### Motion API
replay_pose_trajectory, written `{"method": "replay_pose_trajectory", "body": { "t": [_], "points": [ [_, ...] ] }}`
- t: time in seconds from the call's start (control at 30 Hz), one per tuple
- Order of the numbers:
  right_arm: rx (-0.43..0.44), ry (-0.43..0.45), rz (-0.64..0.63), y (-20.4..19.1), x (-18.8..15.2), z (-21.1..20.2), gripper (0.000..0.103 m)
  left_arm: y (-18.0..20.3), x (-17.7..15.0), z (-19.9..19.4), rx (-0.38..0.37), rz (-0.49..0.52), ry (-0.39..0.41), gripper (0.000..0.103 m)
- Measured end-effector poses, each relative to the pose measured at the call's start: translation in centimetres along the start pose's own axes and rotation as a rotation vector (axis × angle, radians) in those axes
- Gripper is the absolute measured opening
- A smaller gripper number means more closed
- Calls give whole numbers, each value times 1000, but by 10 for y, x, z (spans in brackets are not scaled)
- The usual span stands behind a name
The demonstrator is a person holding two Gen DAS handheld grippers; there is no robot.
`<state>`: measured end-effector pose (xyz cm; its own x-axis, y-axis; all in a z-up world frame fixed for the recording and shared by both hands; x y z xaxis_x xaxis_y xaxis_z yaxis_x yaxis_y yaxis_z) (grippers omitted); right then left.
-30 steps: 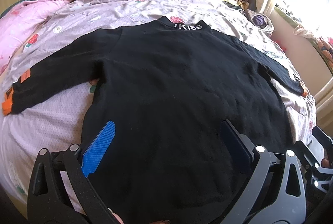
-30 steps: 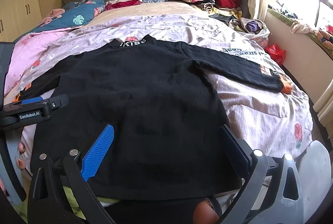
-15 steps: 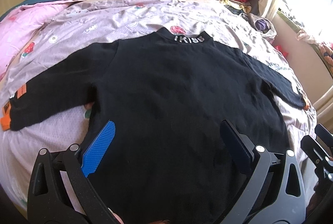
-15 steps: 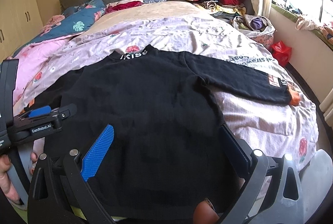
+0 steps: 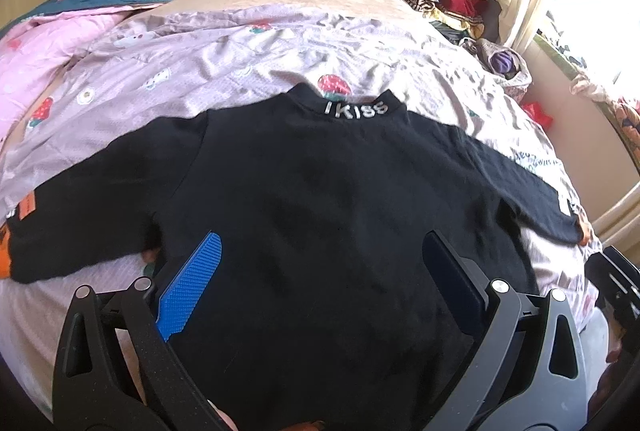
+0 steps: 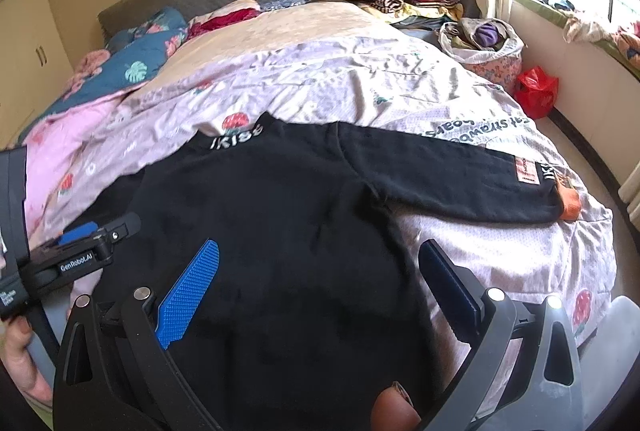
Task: Fold small clothes
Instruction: 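Move the right tool toward the orange cuff of the sweatshirt sleeve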
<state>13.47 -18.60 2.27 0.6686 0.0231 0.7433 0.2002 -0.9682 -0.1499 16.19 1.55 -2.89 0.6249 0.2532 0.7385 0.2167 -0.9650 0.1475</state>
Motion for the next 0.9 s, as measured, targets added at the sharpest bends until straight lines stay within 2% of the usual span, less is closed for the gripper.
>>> {"method": "replay_pose_trajectory", "body": {
  "t": [0.17,0.43,0.67,0.9],
  "points": [
    [-9,27,37,19,21,4,99,9,14,9,17,24,9,95],
    [-53,47,111,59,41,13,99,23,22,31,-2,7,-30,95],
    [-132,42,176,102,41,26,99,46,26,50,-31,13,-50,95],
    [-170,19,283,149,32,41,99,68,30,68,-51,15,-62,95]
  ]
}}
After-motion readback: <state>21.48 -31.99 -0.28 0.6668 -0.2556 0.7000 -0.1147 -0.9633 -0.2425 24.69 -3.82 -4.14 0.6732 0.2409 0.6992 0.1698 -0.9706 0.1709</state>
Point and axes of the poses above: each gripper's, at about its wrist camera, not at the fingertips, and z roughly the way its jaws point, y to its right, x to its top, the point moved 9 cm from there along z, roughly the way its jaws point, and after that the axes turned 7 degrees about y, right-handed, at the moved point
